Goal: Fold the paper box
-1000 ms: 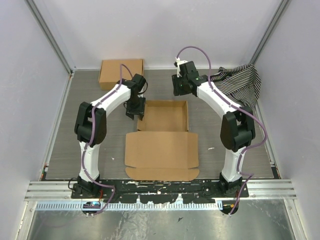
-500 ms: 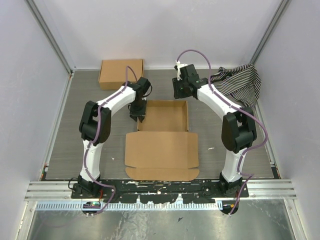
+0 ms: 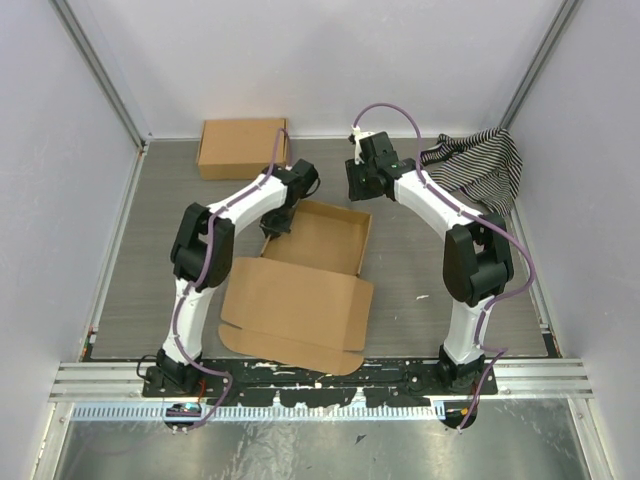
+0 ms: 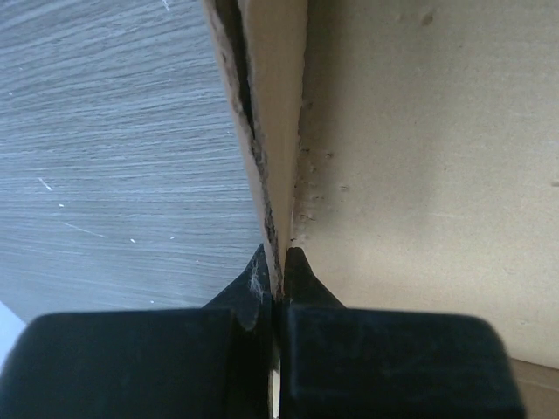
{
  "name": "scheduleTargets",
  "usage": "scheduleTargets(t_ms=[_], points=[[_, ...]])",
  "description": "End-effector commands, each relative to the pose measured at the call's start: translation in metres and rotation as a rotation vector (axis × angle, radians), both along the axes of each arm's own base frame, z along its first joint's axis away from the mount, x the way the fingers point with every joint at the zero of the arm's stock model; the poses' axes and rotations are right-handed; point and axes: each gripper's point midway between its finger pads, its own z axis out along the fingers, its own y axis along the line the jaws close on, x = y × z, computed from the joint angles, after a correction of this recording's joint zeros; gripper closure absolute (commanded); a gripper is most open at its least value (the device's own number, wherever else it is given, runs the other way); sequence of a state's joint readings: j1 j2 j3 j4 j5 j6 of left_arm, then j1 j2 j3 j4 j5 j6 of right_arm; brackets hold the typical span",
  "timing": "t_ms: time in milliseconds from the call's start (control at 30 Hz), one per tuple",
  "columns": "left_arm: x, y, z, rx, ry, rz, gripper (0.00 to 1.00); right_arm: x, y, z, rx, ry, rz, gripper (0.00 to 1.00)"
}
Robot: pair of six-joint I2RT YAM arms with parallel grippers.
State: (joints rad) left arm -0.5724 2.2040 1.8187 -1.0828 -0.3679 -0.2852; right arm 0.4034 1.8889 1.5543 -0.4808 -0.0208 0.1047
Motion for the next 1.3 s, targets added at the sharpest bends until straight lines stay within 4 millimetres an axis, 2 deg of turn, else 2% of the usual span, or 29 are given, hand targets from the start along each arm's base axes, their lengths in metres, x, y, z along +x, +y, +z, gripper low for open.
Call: scheduleTargets(t_ms=[0,67,133,300,533,667,933,1100,1167,1200,1233,1267], points=[[0.003,0.014,0.005,0.136,-0.044,-0.055,1.00,0.008,0.004,0.047,0.063,-0.116,0.000,0.60],[0.004,0.008,0.001,0.119,-0.038,-0.066,0.94,0.009,0.005,0.047,0.068,-0.113,0.005,0.60],[0.007,0.003,-0.003,0.100,-0.032,-0.072,0.79,0.010,0.007,0.047,0.073,-0.111,0.007,0.61],[0.016,-0.007,0.003,0.035,-0.057,-0.058,0.62,0.009,0.010,0.046,0.089,-0.099,0.011,0.61],[0.038,-0.007,0.016,-0.019,-0.116,-0.007,0.59,0.009,0.009,0.045,0.082,-0.092,0.013,0.61],[0.050,-0.013,0.019,-0.052,-0.148,0.000,0.59,0.009,0.006,0.044,0.071,-0.087,0.017,0.61],[0.046,-0.023,-0.005,-0.082,-0.079,0.008,0.63,0.008,0.005,0.044,0.072,-0.077,0.026,0.62],[0.043,-0.022,-0.010,-0.082,-0.072,0.009,0.67,0.006,0.003,0.043,0.071,-0.071,0.026,0.62],[0.044,-0.021,-0.011,-0.074,-0.073,0.010,0.75,0.006,0.003,0.043,0.071,-0.070,0.027,0.63],[0.044,-0.020,-0.012,-0.067,-0.076,0.011,0.82,0.006,0.003,0.044,0.073,-0.069,0.027,0.63],[0.044,-0.019,-0.012,-0.055,-0.077,0.012,0.94,0.006,0.003,0.044,0.073,-0.070,0.028,0.63],[0.045,-0.017,-0.012,-0.044,-0.080,0.012,1.00,0.006,0.003,0.044,0.075,-0.070,0.028,0.63]])
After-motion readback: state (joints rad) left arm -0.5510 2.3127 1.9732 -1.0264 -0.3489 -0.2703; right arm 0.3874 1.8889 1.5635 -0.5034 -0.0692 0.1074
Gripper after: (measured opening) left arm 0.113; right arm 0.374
